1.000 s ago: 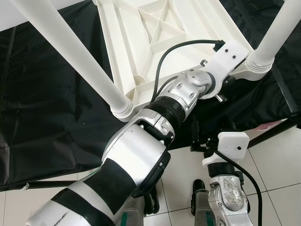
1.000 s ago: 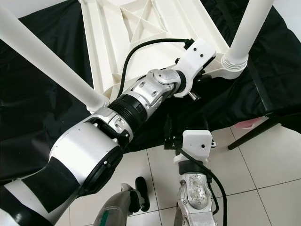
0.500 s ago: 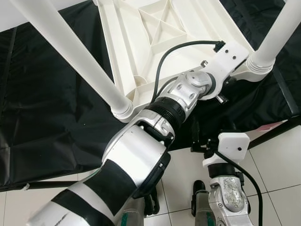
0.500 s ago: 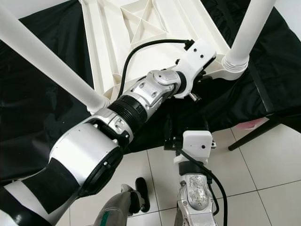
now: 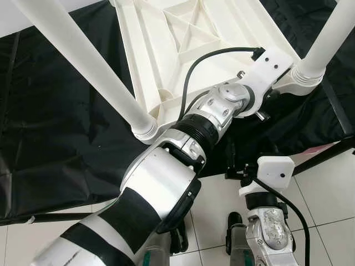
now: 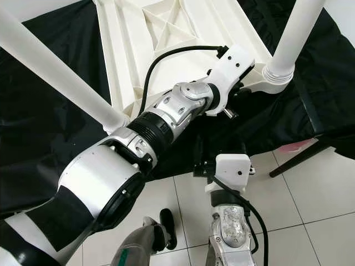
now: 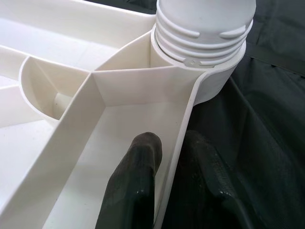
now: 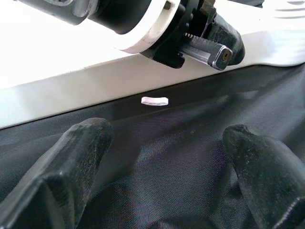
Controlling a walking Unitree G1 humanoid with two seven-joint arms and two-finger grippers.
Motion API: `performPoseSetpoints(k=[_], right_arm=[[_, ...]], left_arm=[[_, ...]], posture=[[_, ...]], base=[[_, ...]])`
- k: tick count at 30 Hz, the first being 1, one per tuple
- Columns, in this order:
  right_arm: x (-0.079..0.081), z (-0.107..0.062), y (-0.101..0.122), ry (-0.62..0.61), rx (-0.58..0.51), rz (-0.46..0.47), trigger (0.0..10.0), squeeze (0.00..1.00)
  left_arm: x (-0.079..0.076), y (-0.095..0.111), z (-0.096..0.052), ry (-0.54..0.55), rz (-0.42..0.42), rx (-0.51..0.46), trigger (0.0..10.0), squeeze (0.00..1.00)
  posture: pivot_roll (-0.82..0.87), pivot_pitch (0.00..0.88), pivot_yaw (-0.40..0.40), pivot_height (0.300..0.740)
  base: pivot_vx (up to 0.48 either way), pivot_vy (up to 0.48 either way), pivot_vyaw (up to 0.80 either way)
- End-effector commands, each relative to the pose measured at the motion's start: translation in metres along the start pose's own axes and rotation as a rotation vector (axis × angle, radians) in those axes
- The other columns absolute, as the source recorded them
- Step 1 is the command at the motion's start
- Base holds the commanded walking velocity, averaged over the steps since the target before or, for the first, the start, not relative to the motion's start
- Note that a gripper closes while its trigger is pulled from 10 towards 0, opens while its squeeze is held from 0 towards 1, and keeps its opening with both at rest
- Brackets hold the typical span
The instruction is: Building children table
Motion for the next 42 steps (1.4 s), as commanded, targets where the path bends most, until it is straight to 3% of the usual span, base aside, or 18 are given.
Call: performPoseSetpoints(k=[1,13,18,21,24,25,26,30,33,34,37,42], right_arm=[[0.004,-0.004,0.000,0.000,0.011,0.026,10.0,0.00],[0.004,-0.002,0.000,0.001,0.007,0.025,10.0,0.00],[0.003,0.001,0.000,0.005,-0.001,0.023,10.0,0.00],[0.003,0.002,0.000,0.007,-0.003,0.022,10.0,0.00],[0.003,0.007,0.000,0.012,-0.016,0.018,10.0,0.00],[0.003,0.007,0.000,0.012,-0.016,0.018,10.0,0.00],[0.002,0.009,0.000,0.014,-0.022,0.016,10.0,0.00],[0.002,0.010,0.000,0.016,-0.027,0.014,10.0,0.00],[0.001,0.014,0.001,0.021,-0.036,0.011,10.0,0.00],[0.001,0.014,0.001,0.021,-0.036,0.011,10.0,0.00],[0.001,0.018,0.001,0.030,-0.046,0.009,10.0,0.00],[0.000,0.021,0.001,0.036,-0.052,0.006,10.0,0.00]], left_arm=[[-0.020,0.018,0.004,-0.078,0.010,-0.074,10.0,0.00],[-0.022,0.029,0.003,-0.101,0.012,-0.110,10.0,0.00],[-0.019,0.055,-0.003,-0.114,0.015,-0.179,10.0,0.00],[-0.017,0.061,-0.004,-0.115,0.015,-0.193,10.0,0.00],[-0.005,0.090,-0.014,-0.094,0.010,-0.274,10.0,0.00],[-0.005,0.090,-0.014,-0.094,0.010,-0.274,10.0,0.00],[0.005,0.107,-0.022,-0.068,-0.002,-0.328,10.0,0.00],[0.015,0.123,-0.031,-0.045,-0.011,-0.379,10.0,0.00],[0.034,0.154,-0.051,0.002,-0.032,-0.478,10.0,0.00],[0.034,0.154,-0.051,0.002,-0.032,-0.478,10.0,0.00],[0.055,0.180,-0.074,0.051,-0.053,-0.571,10.0,0.00],[0.066,0.191,-0.087,0.079,-0.070,-0.614,10.0,0.00]], posture=[[-0.22,0.358,0.255,0.740],[-0.22,0.350,0.253,0.740],[-0.23,0.330,0.243,0.740],[-0.23,0.330,0.243,0.740],[-0.23,0.308,0.232,0.740],[-0.23,0.308,0.232,0.740],[-0.24,0.301,0.226,0.740],[-0.24,0.295,0.221,0.740],[-0.24,0.284,0.207,0.740],[-0.24,0.284,0.207,0.740],[-0.24,0.271,0.192,0.740],[-0.24,0.261,0.179,0.740]], base=[[0.000,0.000,0.00],[0.000,0.000,0.00],[0.000,0.000,0.00],[0.000,0.000,0.00],[0.000,0.000,0.00],[0.000,0.000,0.00],[0.000,0.000,0.00],[0.000,0.000,0.00],[0.000,0.000,0.00],[0.000,0.000,0.00],[0.000,0.000,0.00],[0.000,0.000,0.00]])
Point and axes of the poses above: a point about 5 cm out from each wrist's last joint towards the gripper, its own z axis pointing out of the wrist towards the gripper, its own y axis along the axis of the wrist's last joint, x = y × z, the point moved 4 cm from there along z, pointing out of the wrist towards the gripper, and after that the axes turned 7 degrees about -z, right-handed, at the moved point
